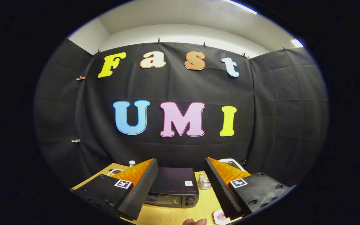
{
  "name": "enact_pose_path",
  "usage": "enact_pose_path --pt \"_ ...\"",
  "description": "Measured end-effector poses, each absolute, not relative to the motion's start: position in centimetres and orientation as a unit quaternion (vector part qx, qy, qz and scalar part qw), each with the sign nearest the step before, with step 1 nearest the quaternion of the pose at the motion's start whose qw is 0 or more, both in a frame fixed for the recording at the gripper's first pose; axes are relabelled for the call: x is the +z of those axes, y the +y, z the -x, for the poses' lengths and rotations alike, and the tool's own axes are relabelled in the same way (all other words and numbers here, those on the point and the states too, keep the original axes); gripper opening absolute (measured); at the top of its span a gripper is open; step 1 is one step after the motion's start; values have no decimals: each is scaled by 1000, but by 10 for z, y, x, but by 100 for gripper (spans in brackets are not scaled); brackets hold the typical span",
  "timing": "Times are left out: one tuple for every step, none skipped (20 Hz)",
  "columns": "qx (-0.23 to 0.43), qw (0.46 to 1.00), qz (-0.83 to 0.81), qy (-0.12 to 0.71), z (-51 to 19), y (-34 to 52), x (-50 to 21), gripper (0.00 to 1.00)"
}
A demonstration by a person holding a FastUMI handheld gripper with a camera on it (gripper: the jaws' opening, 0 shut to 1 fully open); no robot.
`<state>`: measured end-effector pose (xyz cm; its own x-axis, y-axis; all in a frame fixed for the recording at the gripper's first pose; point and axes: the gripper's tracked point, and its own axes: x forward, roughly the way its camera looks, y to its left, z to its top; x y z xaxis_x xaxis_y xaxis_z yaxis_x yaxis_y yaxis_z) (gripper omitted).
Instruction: Open the toaster oven, put the food inside, and close the toaster oven door.
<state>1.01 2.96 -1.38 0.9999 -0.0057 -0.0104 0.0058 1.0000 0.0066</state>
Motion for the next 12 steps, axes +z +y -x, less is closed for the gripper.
enact_pose_path --pt "0 1000 -4 8 -11 36 -16 98" --pt "5 1000 -6 11 -13 43 -18 97" --pt "9 1000 -9 16 -16 51 -22 98" --pt "14 1000 -13 22 -18 60 -27 98" --pt "19 999 -17 29 -21 69 -34 98" --pt "24 999 -21 39 -23 78 -42 98" --pt "28 998 -25 50 -28 87 -52 98" --pt "32 997 -27 61 -32 95 -63 98" --pt "37 996 -29 76 -35 104 -75 98" --pt "40 995 -31 91 -37 112 -88 98" --pt "43 993 -34 107 -39 118 -101 98" --pt "44 991 -35 122 -42 124 -118 98"
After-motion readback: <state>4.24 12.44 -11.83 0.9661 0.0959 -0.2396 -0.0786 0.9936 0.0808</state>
